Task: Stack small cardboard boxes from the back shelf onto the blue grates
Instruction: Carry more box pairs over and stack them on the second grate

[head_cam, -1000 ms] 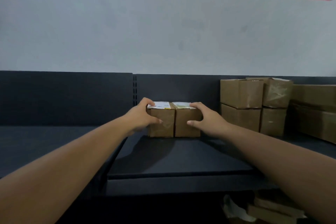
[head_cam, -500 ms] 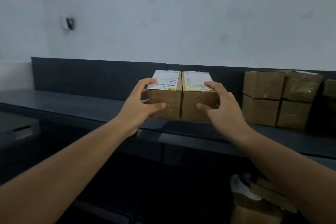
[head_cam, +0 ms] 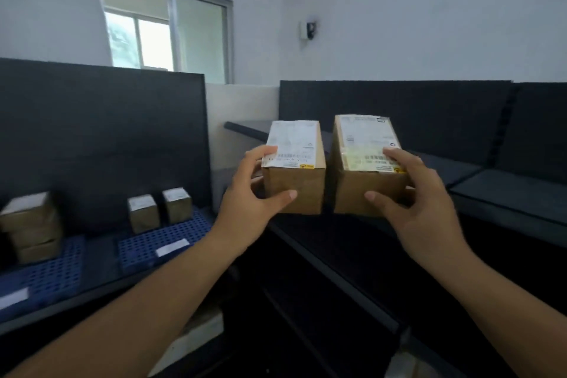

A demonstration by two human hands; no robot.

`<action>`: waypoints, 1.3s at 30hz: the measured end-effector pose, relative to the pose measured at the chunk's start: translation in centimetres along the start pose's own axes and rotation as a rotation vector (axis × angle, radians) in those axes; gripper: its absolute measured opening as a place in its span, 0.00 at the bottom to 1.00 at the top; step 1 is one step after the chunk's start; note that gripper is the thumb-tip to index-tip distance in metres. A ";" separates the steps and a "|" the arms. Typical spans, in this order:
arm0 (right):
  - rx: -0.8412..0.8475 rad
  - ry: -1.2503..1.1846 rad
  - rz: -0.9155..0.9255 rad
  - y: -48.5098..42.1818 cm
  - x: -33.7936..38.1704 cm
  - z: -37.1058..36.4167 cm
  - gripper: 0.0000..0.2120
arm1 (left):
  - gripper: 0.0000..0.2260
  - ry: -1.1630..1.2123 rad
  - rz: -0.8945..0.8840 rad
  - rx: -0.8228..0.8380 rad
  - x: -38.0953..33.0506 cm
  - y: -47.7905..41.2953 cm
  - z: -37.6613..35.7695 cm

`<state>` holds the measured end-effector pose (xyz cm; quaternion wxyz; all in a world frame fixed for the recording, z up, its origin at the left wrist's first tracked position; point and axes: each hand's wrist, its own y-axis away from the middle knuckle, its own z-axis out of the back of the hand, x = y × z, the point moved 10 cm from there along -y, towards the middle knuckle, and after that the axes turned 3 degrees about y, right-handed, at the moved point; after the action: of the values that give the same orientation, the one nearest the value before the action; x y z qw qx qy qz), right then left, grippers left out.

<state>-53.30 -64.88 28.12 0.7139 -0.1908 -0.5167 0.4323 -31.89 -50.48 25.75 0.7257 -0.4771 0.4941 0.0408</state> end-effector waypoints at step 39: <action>0.702 -0.371 -0.033 -20.3 -10.3 -71.2 0.28 | 0.33 -0.552 0.494 -0.524 41.4 -14.6 42.5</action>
<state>18.56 -72.04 8.81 0.6372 0.1546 -0.4606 0.5983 25.73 -44.38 6.35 0.6536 -0.4835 0.3541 0.4622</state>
